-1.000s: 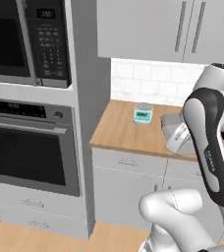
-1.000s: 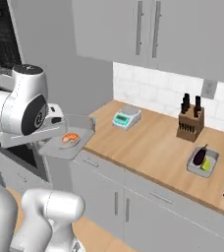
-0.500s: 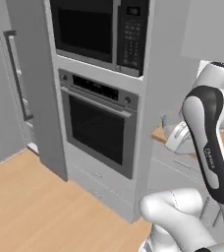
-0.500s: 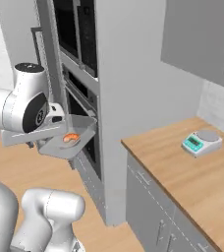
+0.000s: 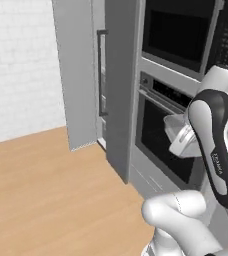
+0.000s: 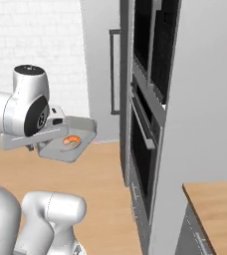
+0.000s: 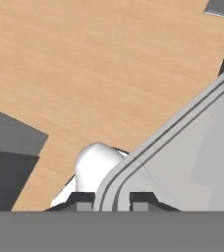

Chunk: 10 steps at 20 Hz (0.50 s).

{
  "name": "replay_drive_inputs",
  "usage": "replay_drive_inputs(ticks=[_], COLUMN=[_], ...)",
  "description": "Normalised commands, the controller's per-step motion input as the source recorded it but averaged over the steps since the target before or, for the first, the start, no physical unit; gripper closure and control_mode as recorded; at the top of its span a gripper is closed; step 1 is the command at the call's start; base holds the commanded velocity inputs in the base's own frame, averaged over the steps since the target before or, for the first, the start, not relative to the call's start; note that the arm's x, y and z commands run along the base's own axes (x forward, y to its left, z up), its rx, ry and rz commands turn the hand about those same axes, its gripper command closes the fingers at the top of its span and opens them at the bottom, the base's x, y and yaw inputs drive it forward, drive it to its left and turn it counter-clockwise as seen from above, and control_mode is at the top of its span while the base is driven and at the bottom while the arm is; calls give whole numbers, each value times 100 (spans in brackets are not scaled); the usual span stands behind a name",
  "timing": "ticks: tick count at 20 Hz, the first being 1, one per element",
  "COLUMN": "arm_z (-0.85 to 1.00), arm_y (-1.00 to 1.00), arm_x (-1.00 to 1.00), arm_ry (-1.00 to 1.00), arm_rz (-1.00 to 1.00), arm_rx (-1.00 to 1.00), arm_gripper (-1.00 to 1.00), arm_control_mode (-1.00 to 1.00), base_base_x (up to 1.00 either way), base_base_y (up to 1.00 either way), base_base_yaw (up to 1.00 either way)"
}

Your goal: Take the meat container that has the shrimp and place it on the second highest rack of the freezer. Then take the vegetable container that has the lemon wedge and eggplant and place it on the highest rack of the freezer.

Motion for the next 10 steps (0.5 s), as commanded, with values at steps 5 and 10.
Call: replay_drive_inputs(ticks=[5, 10], arm_z=[0, 0], arm_y=[0, 0], arm_x=[0, 0], arm_ry=[0, 0], arm_rz=[0, 0], arm_rx=[0, 0], arm_gripper=[100, 100], arm_control_mode=[100, 100], base_base_x=[75, 92], base_base_y=[46, 36], base_base_yaw=[44, 19])
